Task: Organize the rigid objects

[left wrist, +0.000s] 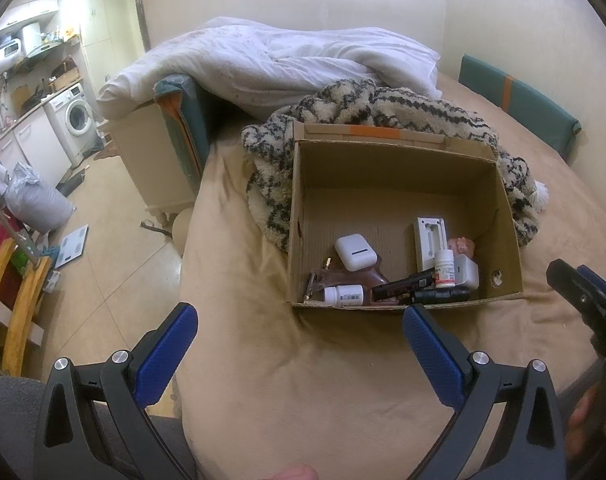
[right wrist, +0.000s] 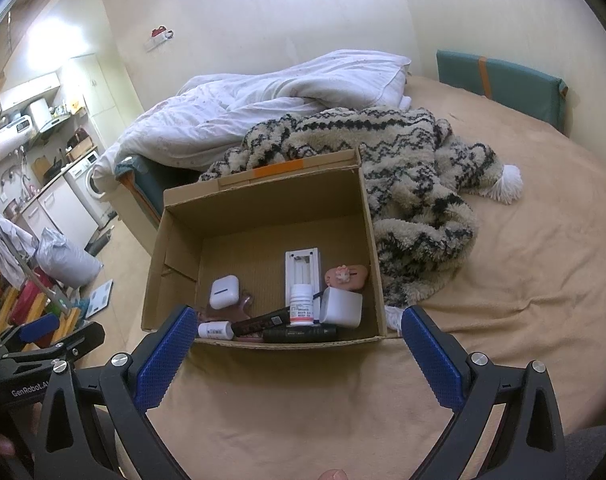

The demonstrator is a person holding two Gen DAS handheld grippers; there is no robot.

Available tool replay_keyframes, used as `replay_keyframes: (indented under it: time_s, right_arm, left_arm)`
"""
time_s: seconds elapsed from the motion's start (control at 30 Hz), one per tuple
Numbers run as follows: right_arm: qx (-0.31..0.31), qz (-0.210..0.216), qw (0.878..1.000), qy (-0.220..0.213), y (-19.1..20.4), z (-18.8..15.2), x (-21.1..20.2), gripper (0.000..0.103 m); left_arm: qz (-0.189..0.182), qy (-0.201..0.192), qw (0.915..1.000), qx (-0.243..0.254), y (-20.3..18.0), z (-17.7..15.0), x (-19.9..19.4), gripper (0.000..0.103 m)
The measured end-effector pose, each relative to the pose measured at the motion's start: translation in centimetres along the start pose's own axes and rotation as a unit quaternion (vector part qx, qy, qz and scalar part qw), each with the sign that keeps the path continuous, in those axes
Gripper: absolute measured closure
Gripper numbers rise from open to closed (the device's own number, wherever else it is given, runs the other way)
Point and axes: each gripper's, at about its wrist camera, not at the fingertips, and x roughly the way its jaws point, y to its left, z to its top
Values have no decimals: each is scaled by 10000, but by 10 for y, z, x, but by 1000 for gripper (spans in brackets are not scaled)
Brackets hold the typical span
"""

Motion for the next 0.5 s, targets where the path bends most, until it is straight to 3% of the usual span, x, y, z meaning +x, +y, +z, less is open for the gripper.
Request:
replay_keyframes:
  time_s: [0.5]
  right_arm:
    - [1,-7,10000,59,-3,0,1,0]
  left_arm:
    - [9,-29,10000,48,-2,-1,-1,1]
